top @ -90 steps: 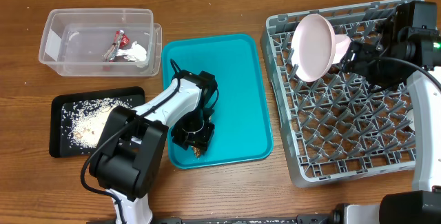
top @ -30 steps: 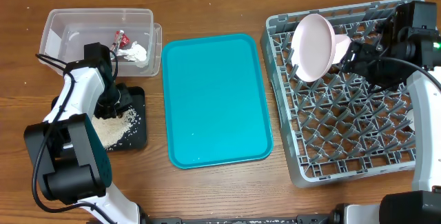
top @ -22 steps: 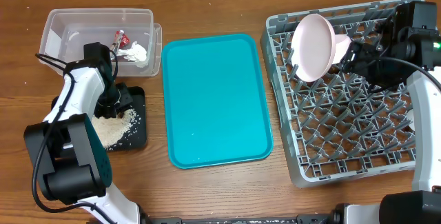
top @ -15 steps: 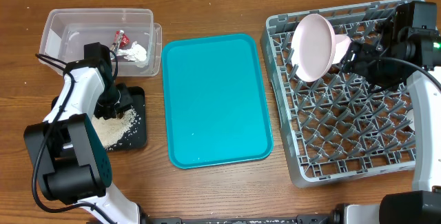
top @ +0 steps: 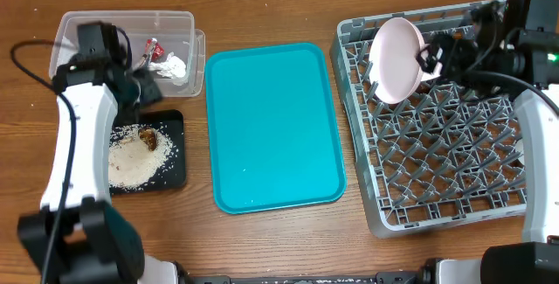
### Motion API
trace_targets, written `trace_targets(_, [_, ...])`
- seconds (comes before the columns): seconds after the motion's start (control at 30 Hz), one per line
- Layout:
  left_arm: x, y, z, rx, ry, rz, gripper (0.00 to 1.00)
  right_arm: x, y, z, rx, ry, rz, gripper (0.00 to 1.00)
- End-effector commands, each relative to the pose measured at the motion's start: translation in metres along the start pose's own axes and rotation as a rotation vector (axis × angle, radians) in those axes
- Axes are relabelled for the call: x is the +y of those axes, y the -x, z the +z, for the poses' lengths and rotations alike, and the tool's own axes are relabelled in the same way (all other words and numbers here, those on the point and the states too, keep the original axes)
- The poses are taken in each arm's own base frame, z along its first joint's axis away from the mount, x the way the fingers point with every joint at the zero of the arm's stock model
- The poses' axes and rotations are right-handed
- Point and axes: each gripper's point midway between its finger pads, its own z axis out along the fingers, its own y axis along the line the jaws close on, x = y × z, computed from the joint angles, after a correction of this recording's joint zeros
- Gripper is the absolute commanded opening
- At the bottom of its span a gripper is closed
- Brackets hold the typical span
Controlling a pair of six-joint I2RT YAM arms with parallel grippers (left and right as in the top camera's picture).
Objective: Sort waste into correct bins and load items into the dishwasher
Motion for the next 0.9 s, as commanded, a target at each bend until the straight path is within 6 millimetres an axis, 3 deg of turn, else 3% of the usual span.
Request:
trace_targets(0.0, [-0.058, -0.007, -0.018, -0.014, -0.180, 0.161, 0.63, 0.062, -0.005, 0.005, 0.015, 0.207, -0.141, 0.96])
trace_targets(0.1, [-0.071, -0.029, -0.016, 0.044, -0.172, 0.272, 0.64, 0.083, -0.025, 0.020, 0.075, 0.194, -0.247, 0.98])
trace_targets(0.27, [-0.051, -0.077, -0.020, 0.245, -0.082, 0.257, 0.69, 0.049, -0.060, 0.043, 0.217, -0.085, -0.282, 1.00])
trace_targets(0.33, [-0.038, -0.099, -0.027, 0.348, -0.046, 0.220, 0.68, 0.042, -0.072, 0.044, 0.276, -0.108, -0.258, 1.00])
trace_targets(0.47, [-0.024, -0.122, -0.038, 0.451, 0.003, 0.211, 0.66, 0.033, -0.083, 0.038, 0.328, -0.130, -0.229, 1.00])
trace_targets(0.67, [-0.017, -0.132, -0.060, 0.449, 0.022, 0.229, 0.64, 0.019, -0.100, 0.021, 0.406, -0.168, -0.165, 1.00])
trace_targets(0.87, [-0.017, -0.121, -0.099, 0.183, -0.030, 0.272, 0.65, 0.023, -0.093, 0.004, 0.261, -0.136, -0.186, 1.00])
